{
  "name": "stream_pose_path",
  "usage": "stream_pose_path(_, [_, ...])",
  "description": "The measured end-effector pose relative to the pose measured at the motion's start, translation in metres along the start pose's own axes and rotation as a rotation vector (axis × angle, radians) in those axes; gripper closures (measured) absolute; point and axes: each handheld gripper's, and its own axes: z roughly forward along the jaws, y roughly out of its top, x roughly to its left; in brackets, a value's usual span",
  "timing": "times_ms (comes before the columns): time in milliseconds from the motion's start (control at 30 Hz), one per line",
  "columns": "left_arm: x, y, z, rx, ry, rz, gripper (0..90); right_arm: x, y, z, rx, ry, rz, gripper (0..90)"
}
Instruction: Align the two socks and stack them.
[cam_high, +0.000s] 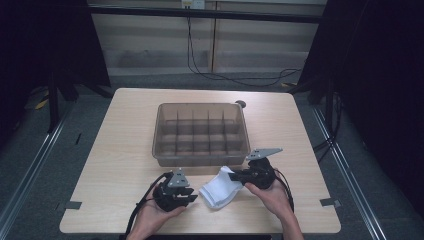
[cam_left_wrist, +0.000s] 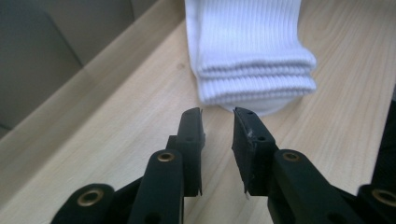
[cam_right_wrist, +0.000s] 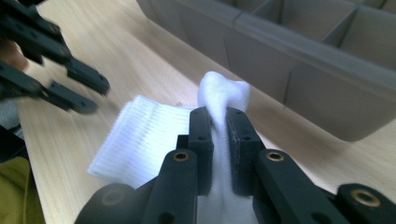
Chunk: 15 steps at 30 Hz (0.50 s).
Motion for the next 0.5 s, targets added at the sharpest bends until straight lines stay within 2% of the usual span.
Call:
stream_pose_path(67, [-0.003,0.000,0.005,-0.001,-0.014,0.002,75.5,0.001,-0.001,-0.001,0.000,-0.006,-0.003,81.7])
stream_pose_path(167, [-0.007,0.001,0.015,0.003,-0.060,0.004,77.8,0.005,0.000,0.000,0.009,-0.011,-0.023,81.7])
stream_pose_path(200, [-0.008,0.002,0.017,0.017,-0.064,0.019,78.8,0.006,0.000,0.000,0.008,-0.011,-0.025,81.6])
stream_pose_path(300, [-0.010,0.003,0.021,0.015,-0.071,0.018,79.6,0.010,0.002,0.002,0.013,-0.010,-0.034,81.6])
stream_pose_path(433, [-0.010,0.006,0.024,0.020,-0.066,0.012,79.9,0.021,0.006,0.006,0.026,-0.001,-0.064,81.3])
stream_pose_path(500, [-0.010,0.007,0.024,0.033,-0.060,0.022,79.9,0.024,0.007,0.008,0.028,0.005,-0.072,81.2])
